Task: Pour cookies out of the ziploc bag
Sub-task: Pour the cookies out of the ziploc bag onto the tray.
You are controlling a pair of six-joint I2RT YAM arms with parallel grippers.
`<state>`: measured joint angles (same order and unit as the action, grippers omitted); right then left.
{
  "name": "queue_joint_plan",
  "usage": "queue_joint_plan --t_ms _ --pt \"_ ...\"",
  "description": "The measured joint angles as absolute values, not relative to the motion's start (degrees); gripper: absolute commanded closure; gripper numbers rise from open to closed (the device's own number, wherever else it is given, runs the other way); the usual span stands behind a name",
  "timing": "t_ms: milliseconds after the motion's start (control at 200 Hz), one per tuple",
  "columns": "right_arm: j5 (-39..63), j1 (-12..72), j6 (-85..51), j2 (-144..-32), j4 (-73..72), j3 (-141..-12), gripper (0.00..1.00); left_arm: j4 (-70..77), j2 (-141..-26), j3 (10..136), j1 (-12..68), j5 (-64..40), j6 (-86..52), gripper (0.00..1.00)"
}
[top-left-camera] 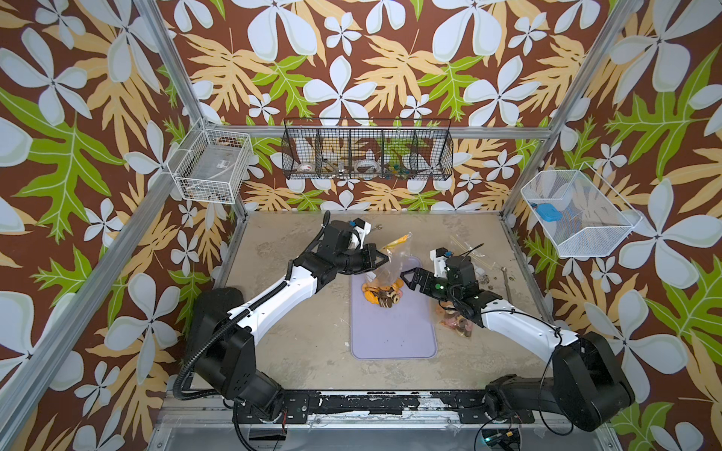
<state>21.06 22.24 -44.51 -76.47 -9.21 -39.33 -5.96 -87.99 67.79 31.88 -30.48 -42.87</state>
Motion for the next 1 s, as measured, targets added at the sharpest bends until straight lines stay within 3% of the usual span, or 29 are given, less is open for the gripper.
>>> queue_joint_plan --t_ms 200,596,1001 --pt "21.06 21.47 -44.25 -75.37 -8.1 -38.96 0.0 -3.73 -90.39 63.51 31.88 -31.38 -43.81 1.0" --pt "21.21 20.29 -43.48 -73.76 -7.29 -39.11 0.0 -4.54 -83.42 70.89 31.88 -32.82 -45.19 1.0" --pt "21.21 20.29 -43.24 -72.51 -5.45 -39.11 0.0 0.3 -85.14 57.69 31.88 -33.41 -46.76 1.0"
